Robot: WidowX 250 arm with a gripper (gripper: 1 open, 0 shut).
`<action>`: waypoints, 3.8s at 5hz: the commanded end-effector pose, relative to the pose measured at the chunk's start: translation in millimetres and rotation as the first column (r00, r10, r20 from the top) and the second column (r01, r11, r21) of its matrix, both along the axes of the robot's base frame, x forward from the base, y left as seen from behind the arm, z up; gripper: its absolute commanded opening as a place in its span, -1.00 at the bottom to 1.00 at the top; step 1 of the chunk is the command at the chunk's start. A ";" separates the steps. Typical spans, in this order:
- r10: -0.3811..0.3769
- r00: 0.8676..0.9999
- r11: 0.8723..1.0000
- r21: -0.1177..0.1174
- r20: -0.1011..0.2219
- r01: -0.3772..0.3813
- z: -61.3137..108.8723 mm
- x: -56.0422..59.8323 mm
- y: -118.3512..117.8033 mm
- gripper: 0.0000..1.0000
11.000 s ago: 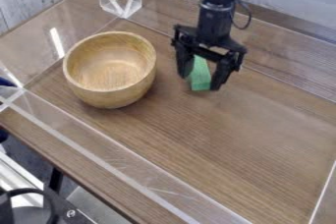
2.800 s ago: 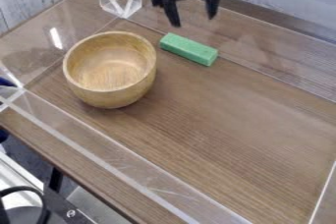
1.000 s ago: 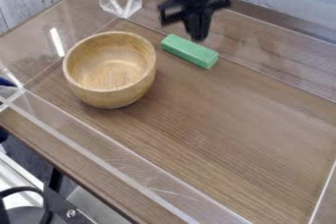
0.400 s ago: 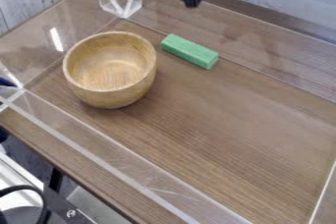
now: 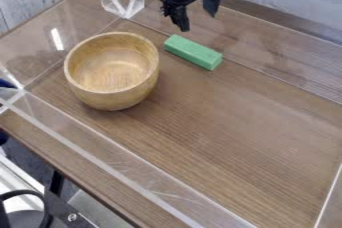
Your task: Put the green block in the brown bowl
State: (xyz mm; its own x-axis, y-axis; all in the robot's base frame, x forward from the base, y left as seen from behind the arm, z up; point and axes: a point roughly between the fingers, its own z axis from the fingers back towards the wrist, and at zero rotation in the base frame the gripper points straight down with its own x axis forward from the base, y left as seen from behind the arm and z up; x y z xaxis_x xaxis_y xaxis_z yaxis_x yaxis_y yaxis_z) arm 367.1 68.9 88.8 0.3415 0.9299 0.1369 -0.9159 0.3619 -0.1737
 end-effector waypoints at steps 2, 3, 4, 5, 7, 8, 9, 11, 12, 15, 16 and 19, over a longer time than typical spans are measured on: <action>0.006 0.998 0.996 0.084 0.069 -0.012 -10.9 7.1 -1.9 1.00; 0.003 0.998 0.992 0.124 0.069 -0.012 -28.3 8.5 -3.7 1.00; -0.003 0.998 0.987 0.159 0.062 -0.007 -45.6 8.3 -6.0 1.00; -0.004 0.998 0.985 0.173 0.055 -0.006 -53.7 9.1 -7.5 1.00; -0.012 0.999 0.982 0.188 0.043 0.004 -63.7 7.1 -8.8 -1.00; -0.020 0.999 0.980 0.197 0.036 0.013 -67.6 6.2 -9.7 -1.00; -0.028 0.999 0.978 0.206 0.028 0.022 -71.1 5.0 -10.5 -1.00; -0.044 0.999 0.974 0.225 0.012 0.040 -76.1 3.1 -11.9 -1.00; -0.053 0.999 0.971 0.233 0.003 0.051 -77.5 2.5 -12.7 -1.00; -0.083 0.996 0.963 0.256 -0.026 0.087 -78.7 0.7 -15.9 -1.00; -0.094 0.995 0.960 0.262 -0.037 0.101 -78.6 0.9 -17.3 -1.00; -0.123 0.990 0.952 0.274 -0.073 0.139 -75.4 1.4 -20.7 -1.00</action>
